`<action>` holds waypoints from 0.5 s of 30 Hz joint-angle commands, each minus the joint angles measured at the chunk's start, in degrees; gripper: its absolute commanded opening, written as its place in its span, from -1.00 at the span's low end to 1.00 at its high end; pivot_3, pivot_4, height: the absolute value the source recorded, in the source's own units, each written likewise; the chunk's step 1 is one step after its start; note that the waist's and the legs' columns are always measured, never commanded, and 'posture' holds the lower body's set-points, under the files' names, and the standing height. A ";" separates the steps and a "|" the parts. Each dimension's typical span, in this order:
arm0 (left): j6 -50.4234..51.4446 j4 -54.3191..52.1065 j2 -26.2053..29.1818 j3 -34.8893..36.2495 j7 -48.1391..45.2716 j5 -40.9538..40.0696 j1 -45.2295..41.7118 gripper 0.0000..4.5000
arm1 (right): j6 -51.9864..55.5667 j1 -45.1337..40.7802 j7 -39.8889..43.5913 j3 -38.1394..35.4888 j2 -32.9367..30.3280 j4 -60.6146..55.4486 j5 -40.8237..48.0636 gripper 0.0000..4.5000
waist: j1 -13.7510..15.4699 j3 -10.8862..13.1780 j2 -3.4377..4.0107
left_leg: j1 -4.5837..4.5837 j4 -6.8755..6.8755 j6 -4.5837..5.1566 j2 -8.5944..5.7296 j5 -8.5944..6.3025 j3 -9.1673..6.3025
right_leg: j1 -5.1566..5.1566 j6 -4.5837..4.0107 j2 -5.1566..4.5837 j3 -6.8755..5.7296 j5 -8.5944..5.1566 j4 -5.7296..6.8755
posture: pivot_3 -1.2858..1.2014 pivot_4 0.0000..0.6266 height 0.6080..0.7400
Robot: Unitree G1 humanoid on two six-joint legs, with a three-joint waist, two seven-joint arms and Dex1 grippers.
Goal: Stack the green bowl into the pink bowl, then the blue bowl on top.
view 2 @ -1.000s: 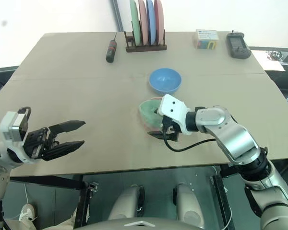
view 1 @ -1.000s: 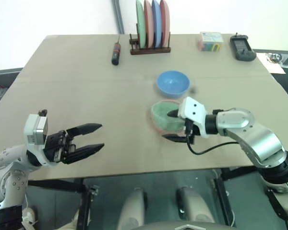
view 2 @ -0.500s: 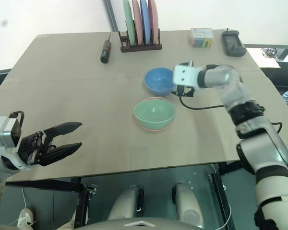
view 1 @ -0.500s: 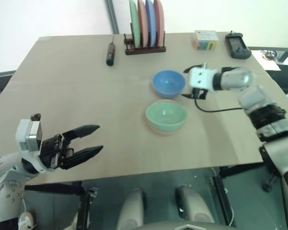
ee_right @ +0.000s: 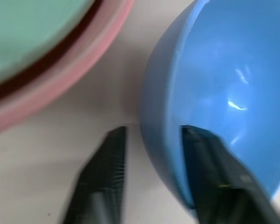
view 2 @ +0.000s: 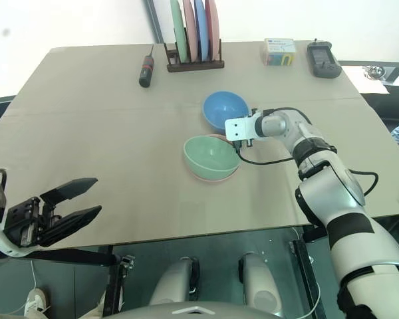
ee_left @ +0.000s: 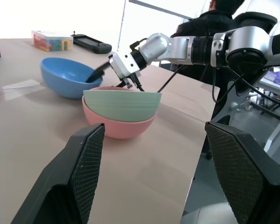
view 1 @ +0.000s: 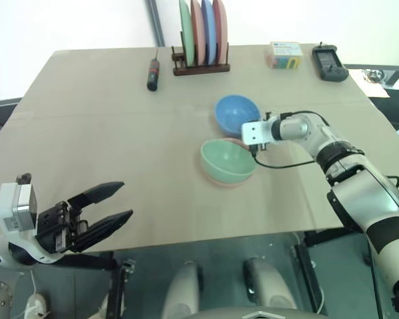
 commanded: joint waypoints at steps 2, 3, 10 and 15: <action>-2.31 -1.83 -1.12 1.40 1.64 0.40 0.53 0.63 | -1.66 -2.65 -0.98 -1.12 -0.31 -0.16 -0.96 -0.94 | 0.00 0.01 0.01 | 0.00 0.00 0.00 0.00 0.00 0.00 | -0.01 -0.01 0.01 0.00 0.00 0.02 | 0.03 -0.52 1.00; -2.78 -1.66 -1.41 1.01 2.00 0.86 0.26 0.63 | -1.98 -2.95 -1.51 -1.16 -0.62 -0.33 -1.31 -0.94 | -0.01 0.01 0.01 | 0.00 0.00 0.00 0.00 0.00 0.00 | -0.01 -0.01 0.01 0.00 0.00 0.02 | 0.03 -0.52 1.00; -5.32 0.61 -2.00 -2.11 1.59 3.66 -2.03 0.63 | -5.39 -5.26 7.27 -5.54 -5.08 -5.36 3.91 -0.94 | 0.15 0.02 0.03 | -0.01 0.00 0.00 -0.01 0.00 0.02 | 0.00 0.00 0.00 0.01 0.00 0.01 | 0.03 -0.52 1.00; -5.81 3.42 -1.20 -4.24 0.77 4.67 -4.66 0.63 | 11.30 3.63 32.21 -13.39 -10.79 -35.69 24.28 -0.94 | 0.13 0.03 0.06 | 0.00 -0.01 0.01 0.01 0.00 -0.01 | 0.01 0.19 0.01 0.00 0.10 0.02 | 0.03 -0.52 1.00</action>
